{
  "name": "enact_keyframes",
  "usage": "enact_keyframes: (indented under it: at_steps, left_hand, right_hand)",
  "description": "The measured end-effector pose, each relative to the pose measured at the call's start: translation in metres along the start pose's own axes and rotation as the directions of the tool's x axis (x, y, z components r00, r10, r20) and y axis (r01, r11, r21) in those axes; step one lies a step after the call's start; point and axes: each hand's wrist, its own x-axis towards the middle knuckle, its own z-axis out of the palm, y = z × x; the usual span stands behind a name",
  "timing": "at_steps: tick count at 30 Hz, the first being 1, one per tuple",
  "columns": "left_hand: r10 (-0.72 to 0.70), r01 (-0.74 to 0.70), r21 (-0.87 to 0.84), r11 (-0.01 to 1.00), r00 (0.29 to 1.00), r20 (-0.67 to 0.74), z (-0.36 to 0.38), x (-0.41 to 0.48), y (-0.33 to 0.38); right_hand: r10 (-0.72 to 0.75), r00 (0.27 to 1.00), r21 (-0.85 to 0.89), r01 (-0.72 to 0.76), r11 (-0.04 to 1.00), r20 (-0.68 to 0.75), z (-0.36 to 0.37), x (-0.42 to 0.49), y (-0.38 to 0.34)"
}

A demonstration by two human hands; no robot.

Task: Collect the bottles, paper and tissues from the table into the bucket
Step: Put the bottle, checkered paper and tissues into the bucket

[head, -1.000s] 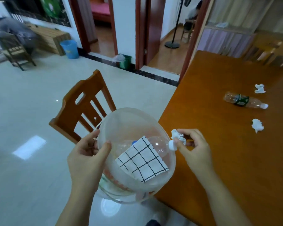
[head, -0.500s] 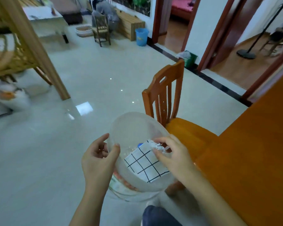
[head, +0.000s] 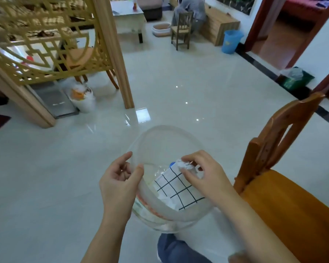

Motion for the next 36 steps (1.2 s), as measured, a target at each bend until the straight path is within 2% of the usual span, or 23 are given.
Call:
enact_keyframes:
  at_steps: [5, 10, 16, 22, 28, 32, 34, 36]
  left_hand:
    - [0.048, -0.048, 0.019, 0.999, 0.999, 0.007, 0.025, 0.082, 0.015]
    - [0.091, -0.091, 0.006, 0.996, 0.996, 0.026, 0.052, 0.152, 0.019]
    - [0.09, -0.091, 0.005, 0.996, 0.991, 0.099, 0.093, 0.242, 0.011]
    - [0.042, -0.034, -0.032, 0.999, 0.951, 0.306, 0.149, 0.346, 0.006]
    - [-0.025, 0.053, -0.04, 0.998, 0.856, 0.516, 0.222, 0.436, 0.009]
    - [-0.048, 0.075, -0.018, 0.997, 0.78, 0.624, 0.284, 0.474, 0.006]
    - [-0.059, 0.081, -0.001, 0.997, 0.739, 0.671, 0.318, 0.484, 0.001]
    - [-0.085, 0.094, 0.028, 0.995, 0.694, 0.714, 0.355, 0.49, -0.005]
  right_hand:
    - [-0.018, 0.998, 0.029, 0.016, 0.999, 0.058, -0.004, 0.087, 0.003]
    - [-0.026, 0.999, -0.003, 0.025, 1.0, -0.042, -0.029, 0.159, 0.013]
    - [0.099, 0.971, 0.045, -0.091, 0.995, -0.215, -0.06, 0.236, 0.048]
    - [0.272, 0.909, 0.119, -0.246, 0.962, -0.316, -0.078, 0.317, 0.089]
    - [0.477, 0.802, 0.322, -0.373, 0.87, -0.36, -0.091, 0.375, 0.115]
    - [0.562, 0.729, 0.415, -0.406, 0.814, -0.39, -0.109, 0.393, 0.135]
    - [0.623, 0.665, 0.483, -0.42, 0.768, -0.413, -0.119, 0.398, 0.149]
    - [0.693, 0.567, 0.57, -0.417, 0.708, -0.446, -0.132, 0.402, 0.166]
